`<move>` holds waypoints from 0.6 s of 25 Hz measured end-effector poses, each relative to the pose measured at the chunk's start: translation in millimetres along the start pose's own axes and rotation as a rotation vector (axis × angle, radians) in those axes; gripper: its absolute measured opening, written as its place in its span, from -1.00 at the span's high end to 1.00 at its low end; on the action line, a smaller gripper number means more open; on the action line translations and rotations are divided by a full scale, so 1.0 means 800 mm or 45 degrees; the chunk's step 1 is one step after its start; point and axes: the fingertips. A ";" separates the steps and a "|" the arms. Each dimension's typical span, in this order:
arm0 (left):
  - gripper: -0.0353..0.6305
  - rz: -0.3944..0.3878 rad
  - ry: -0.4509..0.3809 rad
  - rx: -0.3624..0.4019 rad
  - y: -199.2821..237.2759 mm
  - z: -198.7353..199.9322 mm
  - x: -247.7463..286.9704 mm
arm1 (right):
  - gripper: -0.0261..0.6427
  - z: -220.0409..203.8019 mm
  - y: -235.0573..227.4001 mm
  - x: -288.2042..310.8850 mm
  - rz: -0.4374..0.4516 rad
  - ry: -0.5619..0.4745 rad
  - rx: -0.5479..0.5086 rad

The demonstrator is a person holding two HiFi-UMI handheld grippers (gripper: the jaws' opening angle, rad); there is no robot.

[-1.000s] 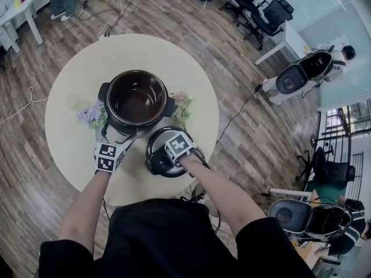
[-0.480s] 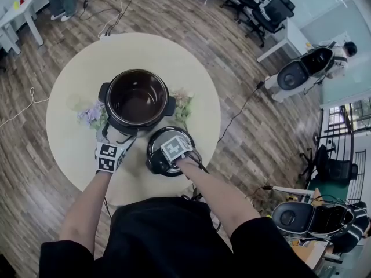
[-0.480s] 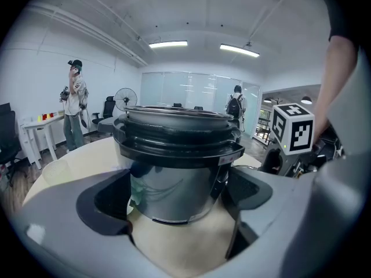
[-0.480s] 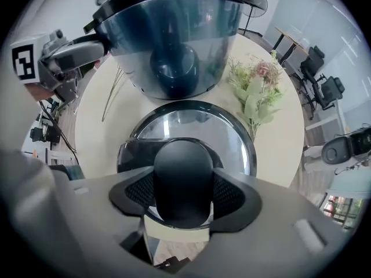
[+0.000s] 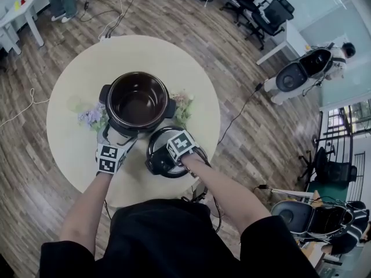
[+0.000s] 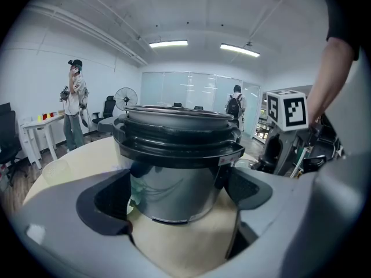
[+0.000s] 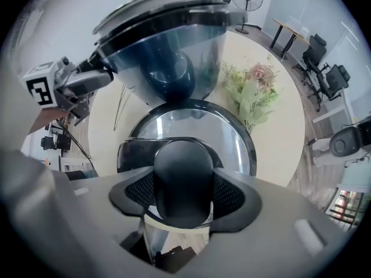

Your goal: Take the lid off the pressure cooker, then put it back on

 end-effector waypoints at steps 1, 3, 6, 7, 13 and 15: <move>-0.63 0.000 0.000 -0.002 0.000 0.000 0.001 | 0.07 0.001 -0.003 -0.010 0.010 -0.001 -0.006; -0.63 0.000 0.001 -0.005 0.002 0.001 0.002 | 0.07 0.004 -0.010 -0.034 0.029 -0.003 -0.015; -0.63 -0.001 0.000 -0.004 0.005 0.004 0.002 | 0.07 0.007 -0.025 -0.071 0.045 0.006 -0.020; -0.63 -0.001 0.000 -0.004 0.006 0.004 0.002 | 0.07 0.008 -0.031 -0.082 0.041 0.007 -0.021; -0.63 0.002 0.000 -0.008 0.002 0.004 0.001 | 0.07 0.003 -0.086 -0.157 -0.064 0.018 -0.059; -0.63 0.003 -0.002 -0.006 0.002 0.006 -0.001 | 0.07 0.010 -0.103 -0.187 -0.106 0.008 -0.078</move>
Point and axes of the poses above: the fingertips, and each gripper's own axes: x forward along the fingers, y to its left, z out of its top, and after that the axes turned 1 degree about x, right-handed
